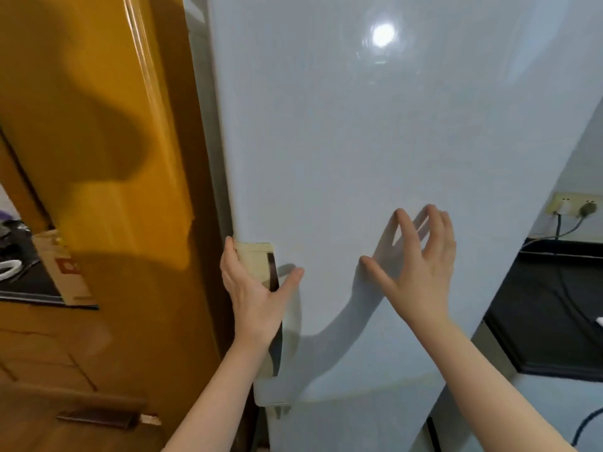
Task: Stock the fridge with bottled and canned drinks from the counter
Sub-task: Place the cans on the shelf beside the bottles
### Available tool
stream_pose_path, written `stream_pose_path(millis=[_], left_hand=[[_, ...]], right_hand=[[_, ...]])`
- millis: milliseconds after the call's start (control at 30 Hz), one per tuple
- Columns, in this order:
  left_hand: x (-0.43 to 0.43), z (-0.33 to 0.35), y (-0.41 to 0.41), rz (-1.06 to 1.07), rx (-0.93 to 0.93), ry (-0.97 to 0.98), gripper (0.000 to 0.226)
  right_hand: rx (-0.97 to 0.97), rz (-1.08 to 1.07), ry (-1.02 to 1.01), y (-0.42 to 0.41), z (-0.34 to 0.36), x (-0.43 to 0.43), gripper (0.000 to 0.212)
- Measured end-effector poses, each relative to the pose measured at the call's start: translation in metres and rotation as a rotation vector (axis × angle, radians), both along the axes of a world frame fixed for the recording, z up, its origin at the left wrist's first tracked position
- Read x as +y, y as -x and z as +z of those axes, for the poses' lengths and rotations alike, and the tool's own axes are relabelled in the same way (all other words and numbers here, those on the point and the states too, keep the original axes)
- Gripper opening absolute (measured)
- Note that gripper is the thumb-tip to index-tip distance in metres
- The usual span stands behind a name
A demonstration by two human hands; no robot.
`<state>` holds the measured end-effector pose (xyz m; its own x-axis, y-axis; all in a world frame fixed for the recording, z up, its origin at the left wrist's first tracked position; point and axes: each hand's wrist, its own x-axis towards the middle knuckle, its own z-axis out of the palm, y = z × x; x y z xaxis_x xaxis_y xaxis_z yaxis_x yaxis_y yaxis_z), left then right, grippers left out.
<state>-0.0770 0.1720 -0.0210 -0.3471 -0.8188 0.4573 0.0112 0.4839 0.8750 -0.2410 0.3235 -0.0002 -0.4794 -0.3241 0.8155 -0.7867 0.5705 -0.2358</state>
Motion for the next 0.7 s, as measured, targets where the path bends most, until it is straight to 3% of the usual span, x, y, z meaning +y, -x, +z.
stream_pose_path(millis=[200,567,700], left_hand=[[-0.050,0.002,0.064,0.121,-0.021,-0.093,0.126],[-0.091,-0.004,0.110,0.030,0.018,-0.114,0.124],[-0.094,0.003,0.112,0.027,-0.007,-0.131,0.124]], right_hand=[[0.176,-0.071,-0.053,0.042,-0.010,-0.030,0.074],[0.225,-0.285,-0.112,0.079,-0.026,-0.066,0.075],[0.167,-0.196,-0.094,0.059,-0.011,-0.059,0.067]])
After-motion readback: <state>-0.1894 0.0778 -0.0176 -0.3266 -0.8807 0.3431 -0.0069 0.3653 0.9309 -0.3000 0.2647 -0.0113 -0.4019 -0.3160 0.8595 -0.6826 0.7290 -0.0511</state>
